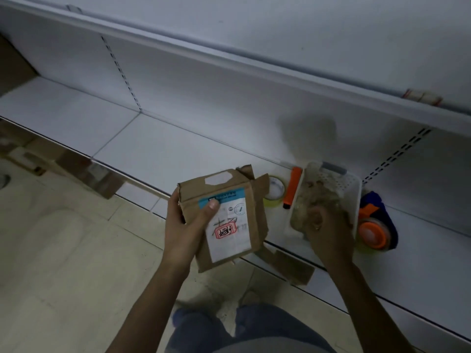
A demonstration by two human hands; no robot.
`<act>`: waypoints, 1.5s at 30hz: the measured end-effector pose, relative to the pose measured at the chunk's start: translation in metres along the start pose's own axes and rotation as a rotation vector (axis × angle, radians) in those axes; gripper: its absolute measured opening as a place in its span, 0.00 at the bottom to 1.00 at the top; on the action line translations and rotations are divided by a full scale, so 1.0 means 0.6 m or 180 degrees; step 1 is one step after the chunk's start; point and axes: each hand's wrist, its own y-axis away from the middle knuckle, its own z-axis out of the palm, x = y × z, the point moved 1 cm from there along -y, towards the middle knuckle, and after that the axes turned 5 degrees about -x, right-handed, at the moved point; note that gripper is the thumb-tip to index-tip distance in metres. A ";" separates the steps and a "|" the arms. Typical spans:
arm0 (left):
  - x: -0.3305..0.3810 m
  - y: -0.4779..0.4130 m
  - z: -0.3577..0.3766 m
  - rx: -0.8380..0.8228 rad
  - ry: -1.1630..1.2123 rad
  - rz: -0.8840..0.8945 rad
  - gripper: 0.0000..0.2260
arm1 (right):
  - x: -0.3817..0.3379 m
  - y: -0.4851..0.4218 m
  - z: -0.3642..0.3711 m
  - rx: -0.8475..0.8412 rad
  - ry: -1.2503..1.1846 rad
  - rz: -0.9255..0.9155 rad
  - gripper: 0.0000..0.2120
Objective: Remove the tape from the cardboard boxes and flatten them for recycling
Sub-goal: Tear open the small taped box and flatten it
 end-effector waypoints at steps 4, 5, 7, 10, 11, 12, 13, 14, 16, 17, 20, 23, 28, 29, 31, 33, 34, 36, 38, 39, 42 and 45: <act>0.003 0.013 -0.019 0.0269 -0.0331 0.0409 0.35 | -0.081 0.034 -0.012 -0.0069 -0.1219 -0.0172 0.09; 0.007 0.017 -0.027 0.0329 -0.0612 0.0632 0.35 | -0.107 0.039 -0.016 -0.0024 -0.1483 -0.0292 0.11; 0.015 0.027 -0.044 0.0296 -0.1269 0.1086 0.39 | -0.162 0.043 -0.026 -0.0080 -0.1928 -0.0520 0.17; 0.025 0.039 -0.068 0.0196 -0.1937 0.1551 0.46 | -0.223 0.029 -0.030 -0.0939 -0.1954 -0.0697 0.22; 0.031 0.043 -0.074 0.0203 -0.1996 0.1678 0.46 | -0.238 0.020 -0.030 -0.1383 -0.1910 -0.0694 0.24; 0.038 0.048 -0.080 0.0220 -0.2015 0.1808 0.46 | -0.251 0.014 -0.031 -0.1868 -0.1958 -0.0597 0.23; 0.046 0.052 -0.086 0.0231 -0.2019 0.1938 0.46 | -0.260 0.009 -0.032 -0.2401 -0.2161 -0.0428 0.22; 0.054 0.055 -0.094 0.0218 -0.2020 0.2052 0.46 | -0.267 0.004 -0.035 -0.2898 -0.2471 -0.0260 0.22; 0.073 0.059 -0.112 0.0177 -0.1960 0.2193 0.45 | -0.281 -0.004 -0.045 -0.3579 -0.3206 -0.0056 0.25; 0.085 0.061 -0.123 0.0192 -0.1900 0.2259 0.45 | -0.293 -0.005 -0.053 -0.3788 -0.3487 -0.0101 0.26; 0.143 0.060 -0.170 0.0379 -0.1971 0.2716 0.44 | -0.344 0.000 -0.069 -0.3869 -0.3971 -0.0567 0.28; 0.221 0.047 -0.231 0.0458 -0.2167 0.3374 0.44 | -0.425 0.002 -0.089 -0.3601 -0.4068 -0.1116 0.31; 0.339 0.024 -0.321 0.0498 -0.2115 0.3884 0.44 | -0.564 -0.005 -0.142 -0.3191 -0.3968 -0.1838 0.32; 0.361 0.019 -0.334 0.0517 -0.2099 0.3938 0.45 | -0.586 -0.006 -0.155 -0.3121 -0.4049 -0.1975 0.32; 0.407 0.009 -0.355 0.0588 -0.2139 0.4048 0.45 | -0.629 -0.008 -0.185 -0.2930 -0.4241 -0.2289 0.30; 0.450 -0.001 -0.364 0.0697 -0.2223 0.4080 0.44 | -0.664 -0.012 -0.219 -0.2625 -0.4375 -0.2540 0.29; 0.468 -0.007 -0.364 0.0723 -0.2197 0.4069 0.42 | -0.678 -0.016 -0.236 -0.2436 -0.4428 -0.2608 0.29; 0.495 -0.019 -0.354 0.0679 -0.2002 0.4029 0.37 | -0.695 -0.024 -0.268 -0.1994 -0.4565 -0.2705 0.28; 0.511 -0.030 -0.335 0.0615 -0.1794 0.3951 0.35 | -0.702 -0.033 -0.293 -0.1579 -0.4666 -0.2759 0.24; 0.517 -0.036 -0.325 0.0591 -0.1715 0.3903 0.35 | -0.703 -0.036 -0.302 -0.1412 -0.4665 -0.2760 0.22; 0.524 -0.055 -0.303 0.0586 -0.1565 0.3872 0.35 | -0.693 -0.040 -0.320 -0.0795 -0.4197 -0.2642 0.21; 0.523 -0.069 -0.283 0.0694 -0.1730 0.3979 0.36 | -0.671 -0.039 -0.327 0.0337 -0.3392 -0.2265 0.20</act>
